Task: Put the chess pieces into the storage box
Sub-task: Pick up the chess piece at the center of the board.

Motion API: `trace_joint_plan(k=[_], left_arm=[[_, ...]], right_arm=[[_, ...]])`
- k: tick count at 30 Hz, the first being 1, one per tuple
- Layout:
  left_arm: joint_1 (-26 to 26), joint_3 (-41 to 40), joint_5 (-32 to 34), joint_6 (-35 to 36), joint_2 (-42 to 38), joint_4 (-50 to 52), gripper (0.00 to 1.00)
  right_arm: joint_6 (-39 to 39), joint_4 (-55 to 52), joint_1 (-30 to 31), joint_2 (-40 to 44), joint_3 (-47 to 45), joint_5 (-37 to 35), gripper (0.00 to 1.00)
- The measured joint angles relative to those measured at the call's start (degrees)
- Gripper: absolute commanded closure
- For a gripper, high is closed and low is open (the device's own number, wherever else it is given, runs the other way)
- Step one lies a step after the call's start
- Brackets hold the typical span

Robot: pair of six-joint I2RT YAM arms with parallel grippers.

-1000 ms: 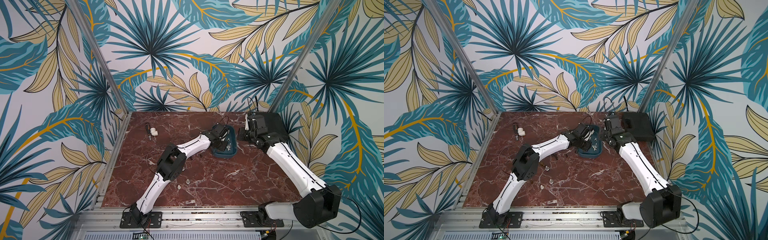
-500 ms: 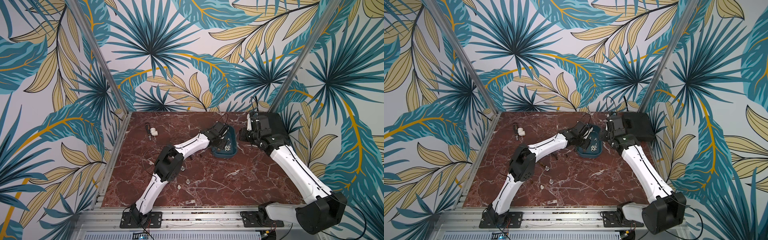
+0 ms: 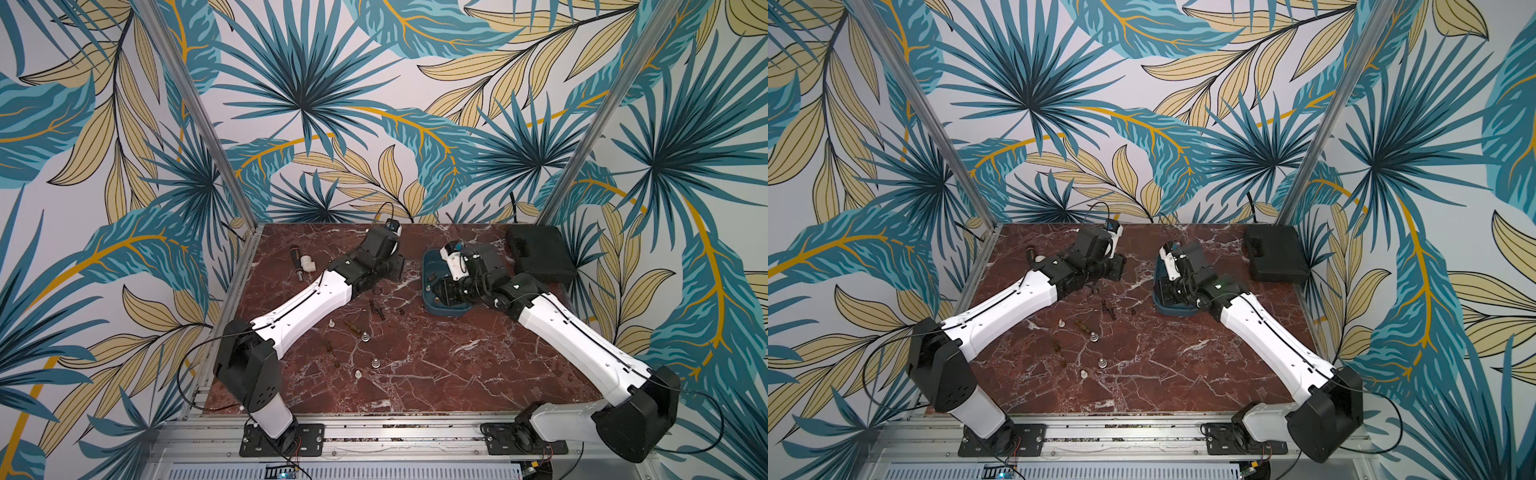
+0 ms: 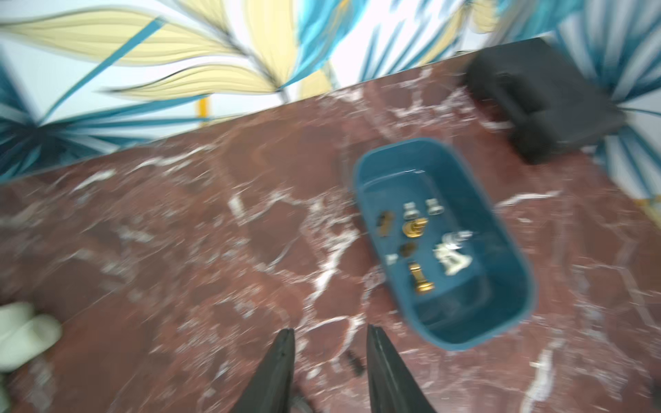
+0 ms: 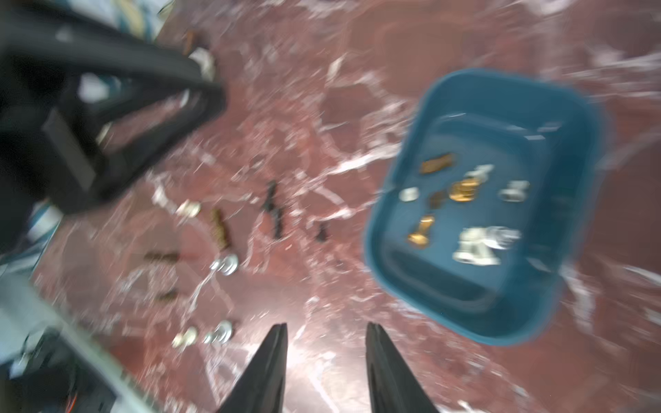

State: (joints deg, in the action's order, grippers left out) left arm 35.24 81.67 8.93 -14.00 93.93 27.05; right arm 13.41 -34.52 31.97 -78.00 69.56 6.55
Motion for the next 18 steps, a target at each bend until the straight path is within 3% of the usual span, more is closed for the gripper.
trace_joint_plan(k=[8,18], left_arm=[[-5.3,-8.0,2.7,-1.4,-2.5,3.5,0.62],[-11.5,-8.2,3.3,-2.8,-4.1,6.6,0.62]], right_arm=[[-5.3,3.1,12.4,-4.3,-7.1,8.1,0.57],[-12.5,3.7,22.3,-13.0,-4.1,5.3,0.55]])
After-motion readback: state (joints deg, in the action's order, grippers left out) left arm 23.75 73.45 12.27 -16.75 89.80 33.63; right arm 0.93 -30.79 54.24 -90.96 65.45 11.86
